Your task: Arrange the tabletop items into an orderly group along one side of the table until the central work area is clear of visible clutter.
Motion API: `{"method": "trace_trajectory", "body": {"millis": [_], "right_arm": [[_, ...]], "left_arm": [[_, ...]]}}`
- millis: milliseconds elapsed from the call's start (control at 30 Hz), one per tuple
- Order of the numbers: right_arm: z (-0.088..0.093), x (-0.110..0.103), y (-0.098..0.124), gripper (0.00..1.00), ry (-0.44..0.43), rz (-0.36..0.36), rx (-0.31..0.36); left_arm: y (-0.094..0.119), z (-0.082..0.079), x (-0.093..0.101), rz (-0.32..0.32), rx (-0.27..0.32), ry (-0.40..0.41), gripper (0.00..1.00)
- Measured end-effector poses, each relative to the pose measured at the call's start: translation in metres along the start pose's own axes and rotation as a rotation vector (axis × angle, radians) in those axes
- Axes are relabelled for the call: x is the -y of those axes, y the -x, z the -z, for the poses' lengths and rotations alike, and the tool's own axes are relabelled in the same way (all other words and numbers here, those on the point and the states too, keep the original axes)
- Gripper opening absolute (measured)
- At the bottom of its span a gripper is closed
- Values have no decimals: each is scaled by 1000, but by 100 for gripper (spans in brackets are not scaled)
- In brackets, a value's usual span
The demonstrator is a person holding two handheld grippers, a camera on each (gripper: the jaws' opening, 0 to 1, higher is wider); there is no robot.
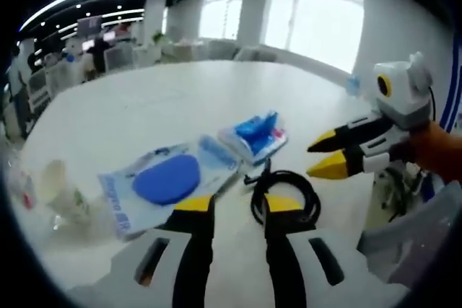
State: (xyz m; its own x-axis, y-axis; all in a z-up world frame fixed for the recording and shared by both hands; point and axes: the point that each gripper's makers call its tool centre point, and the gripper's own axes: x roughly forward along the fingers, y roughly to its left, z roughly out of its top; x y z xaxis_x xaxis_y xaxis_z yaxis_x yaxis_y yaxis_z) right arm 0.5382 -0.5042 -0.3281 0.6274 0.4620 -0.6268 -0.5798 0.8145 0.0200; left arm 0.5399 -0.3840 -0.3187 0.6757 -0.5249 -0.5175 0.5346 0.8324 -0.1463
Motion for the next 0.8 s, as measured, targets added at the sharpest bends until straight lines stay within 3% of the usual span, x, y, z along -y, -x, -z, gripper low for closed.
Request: {"method": "trace_trajectory", "body": {"millis": [133,300,467,567,667,800], "right_arm": [[-1,-3,4,40,-1,14,8],[-3,-4,7,59,-13,41,18],[-7,-2,7,97,-68,79,58],[-8,0,10,100,-62,96,58],[-7,-6,11,100,-74,81,49],[-10,-9,13,100,-65,84,58]], "left_arm": [[5,-1,0,-12,4,4,35],[10,-2,-1,-19,10,26,55],[14,-2,3,16,24,81,84],[18,-4,4,37,52,99,98],[26,-1,0,41,31,112,99],[43,-4,-7,26,54,102,99]]}}
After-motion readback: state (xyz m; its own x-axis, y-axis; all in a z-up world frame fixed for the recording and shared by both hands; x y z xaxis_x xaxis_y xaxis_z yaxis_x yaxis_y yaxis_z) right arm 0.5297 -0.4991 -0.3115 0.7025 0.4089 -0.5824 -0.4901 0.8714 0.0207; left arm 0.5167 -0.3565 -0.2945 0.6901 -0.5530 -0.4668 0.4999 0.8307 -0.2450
